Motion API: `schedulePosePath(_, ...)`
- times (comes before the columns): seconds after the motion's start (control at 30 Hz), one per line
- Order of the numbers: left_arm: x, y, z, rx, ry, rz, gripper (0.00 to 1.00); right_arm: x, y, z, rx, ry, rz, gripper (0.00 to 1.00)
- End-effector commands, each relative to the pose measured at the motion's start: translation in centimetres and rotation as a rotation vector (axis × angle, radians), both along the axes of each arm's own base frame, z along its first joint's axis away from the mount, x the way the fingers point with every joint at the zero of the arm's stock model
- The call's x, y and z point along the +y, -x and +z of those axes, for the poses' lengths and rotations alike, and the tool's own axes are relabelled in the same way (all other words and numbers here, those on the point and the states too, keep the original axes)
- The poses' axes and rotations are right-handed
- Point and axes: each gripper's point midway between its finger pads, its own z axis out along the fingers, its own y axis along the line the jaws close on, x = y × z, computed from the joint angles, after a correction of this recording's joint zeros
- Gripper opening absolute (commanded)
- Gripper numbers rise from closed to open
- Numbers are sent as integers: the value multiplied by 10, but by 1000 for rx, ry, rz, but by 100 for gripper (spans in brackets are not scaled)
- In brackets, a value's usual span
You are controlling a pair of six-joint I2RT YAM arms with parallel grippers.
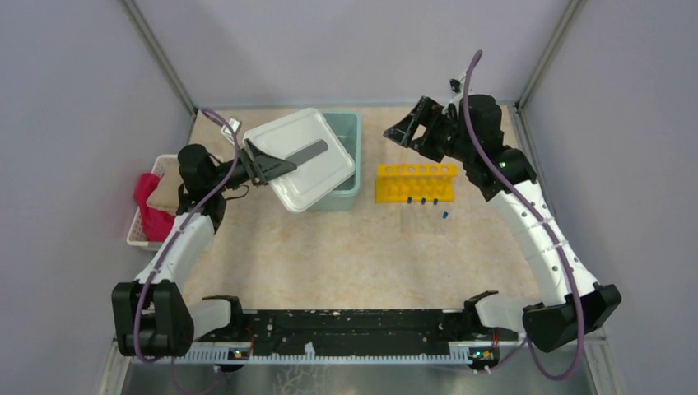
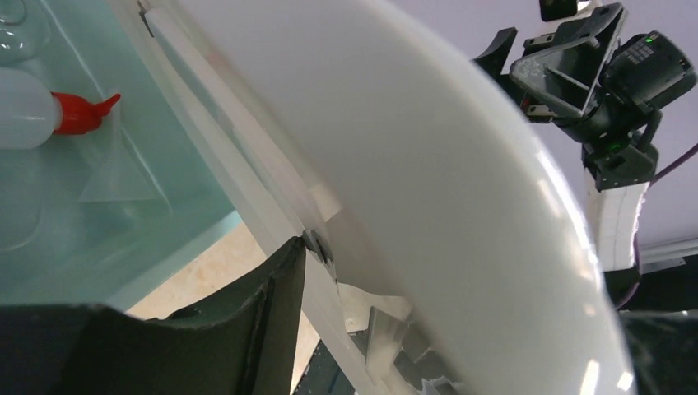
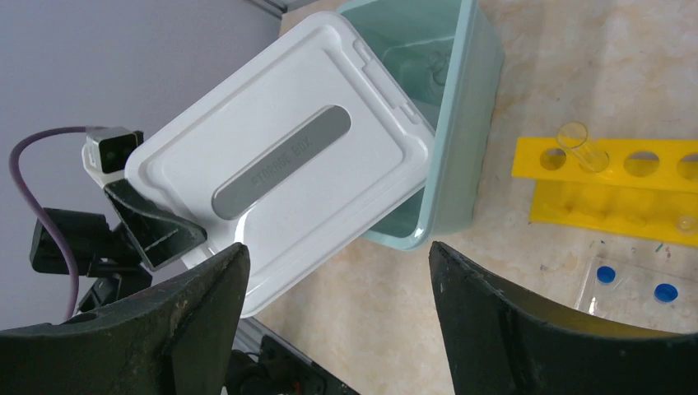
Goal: Organize the chemistry lab equipment
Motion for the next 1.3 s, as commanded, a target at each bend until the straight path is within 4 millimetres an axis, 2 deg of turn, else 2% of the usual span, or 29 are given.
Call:
schedulePosePath(0.0,-3,20,32,-87,119,-121,0,15,-6,10,-49,-8,17,79)
schedulePosePath(0.2,-3,24,39,-134,115,-204,0,22,-6,2,-34,8,30,79)
schedulePosePath(0.3,9,18,41,-161,84,-168,0,24,-7,0,-32,12,33,79)
schedulePosePath(0.53,9,14,41,-194,60,-165,0,27,-7,-8,-17,22,40,78)
schedulePosePath(0.73,8,1,28,-165,78,-146,0,28,-10,-17,-2,32,44,79)
schedulePosePath(0.87,7,-5,28,-154,133,-158,0,28,-10,-22,6,37,45,79)
schedulePosePath(1.0,-4,-9,27,-152,168,-204,0,33,-8,-25,12,23,58,79)
schedulePosePath(1.13,-20,-6,13,-117,184,-238,0,37,-9,-29,19,30,60,79)
schedulePosePath(1.27,-20,-7,1,-81,188,-229,0,40,-9,-38,35,48,61,79)
